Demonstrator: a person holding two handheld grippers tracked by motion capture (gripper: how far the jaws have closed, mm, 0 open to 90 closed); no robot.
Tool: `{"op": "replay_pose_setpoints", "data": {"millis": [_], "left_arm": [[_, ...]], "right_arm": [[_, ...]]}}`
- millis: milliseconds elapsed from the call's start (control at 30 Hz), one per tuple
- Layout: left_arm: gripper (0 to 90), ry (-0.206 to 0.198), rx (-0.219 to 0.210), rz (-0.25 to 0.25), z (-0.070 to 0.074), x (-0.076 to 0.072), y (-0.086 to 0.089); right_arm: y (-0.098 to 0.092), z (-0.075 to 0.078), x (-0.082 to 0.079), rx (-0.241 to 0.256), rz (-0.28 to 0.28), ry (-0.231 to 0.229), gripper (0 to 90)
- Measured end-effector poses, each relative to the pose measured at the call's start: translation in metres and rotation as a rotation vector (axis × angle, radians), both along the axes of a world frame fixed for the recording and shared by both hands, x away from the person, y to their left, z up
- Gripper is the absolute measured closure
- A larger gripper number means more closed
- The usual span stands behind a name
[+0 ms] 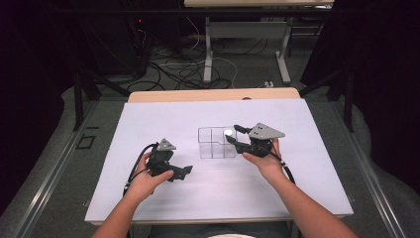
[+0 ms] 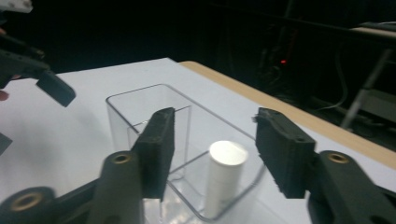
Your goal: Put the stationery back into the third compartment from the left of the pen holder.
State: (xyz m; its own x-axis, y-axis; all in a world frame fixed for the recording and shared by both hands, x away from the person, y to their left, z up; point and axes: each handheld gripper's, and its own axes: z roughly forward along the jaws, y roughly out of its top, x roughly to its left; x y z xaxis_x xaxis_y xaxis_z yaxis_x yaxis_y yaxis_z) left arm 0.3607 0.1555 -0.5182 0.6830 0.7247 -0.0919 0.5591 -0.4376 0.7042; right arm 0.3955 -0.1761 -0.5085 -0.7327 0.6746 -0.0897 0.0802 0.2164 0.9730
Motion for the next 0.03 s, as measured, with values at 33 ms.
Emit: {"op": "replay_pose_setpoints", "data": {"millis": [33], "left_arm": [[0.1,0.001,-0.002,0.008,0.0002,-0.0007,0.0004]], "right_arm": [[-0.0031,0.0033,-0.0022,-0.016,-0.012,-0.014,41.4]]}}
